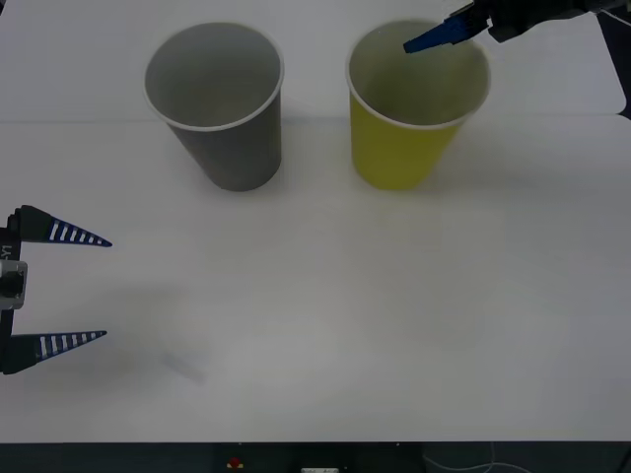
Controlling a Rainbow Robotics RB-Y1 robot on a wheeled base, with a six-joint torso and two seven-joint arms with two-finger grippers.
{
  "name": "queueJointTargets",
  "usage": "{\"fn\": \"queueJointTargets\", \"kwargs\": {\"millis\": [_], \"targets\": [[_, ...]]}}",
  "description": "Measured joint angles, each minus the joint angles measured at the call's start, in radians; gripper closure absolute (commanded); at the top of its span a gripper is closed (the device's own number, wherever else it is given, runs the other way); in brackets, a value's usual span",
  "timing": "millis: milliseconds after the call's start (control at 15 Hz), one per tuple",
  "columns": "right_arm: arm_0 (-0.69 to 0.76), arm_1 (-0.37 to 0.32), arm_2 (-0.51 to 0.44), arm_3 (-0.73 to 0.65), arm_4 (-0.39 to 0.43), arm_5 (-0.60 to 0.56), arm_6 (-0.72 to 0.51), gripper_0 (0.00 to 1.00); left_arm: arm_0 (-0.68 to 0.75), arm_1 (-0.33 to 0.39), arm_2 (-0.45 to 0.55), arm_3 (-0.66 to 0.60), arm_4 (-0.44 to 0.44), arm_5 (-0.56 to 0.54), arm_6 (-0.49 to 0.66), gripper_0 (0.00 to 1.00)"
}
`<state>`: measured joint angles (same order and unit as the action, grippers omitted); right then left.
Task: Put the can into the green bin and the plastic bottle into the gray bin
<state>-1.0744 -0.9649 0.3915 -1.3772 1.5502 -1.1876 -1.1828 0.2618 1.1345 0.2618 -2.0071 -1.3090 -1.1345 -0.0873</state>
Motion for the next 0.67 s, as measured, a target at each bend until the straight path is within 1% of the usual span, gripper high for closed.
{"fn": "queueJointTargets", "kwargs": {"millis": [267,533,667], "targets": [[0.161,-0.079,-0.106,-0.146,-0.124,0.0,0.08,0.0,0.0,0.0,0.0,0.0,0.0,0.0,0.0,0.0],[0.375,-0.152,-0.244,-0.369,-0.163,0.0,0.12,0.0,0.0,0.0,0.0,0.0,0.0,0.0,0.0,0.0],[0.486,-0.171,-0.316,-0.472,-0.17,0.0,0.143,0.0,0.0,0.0,0.0,0.0,0.0,0.0,0.0,0.0]]}}
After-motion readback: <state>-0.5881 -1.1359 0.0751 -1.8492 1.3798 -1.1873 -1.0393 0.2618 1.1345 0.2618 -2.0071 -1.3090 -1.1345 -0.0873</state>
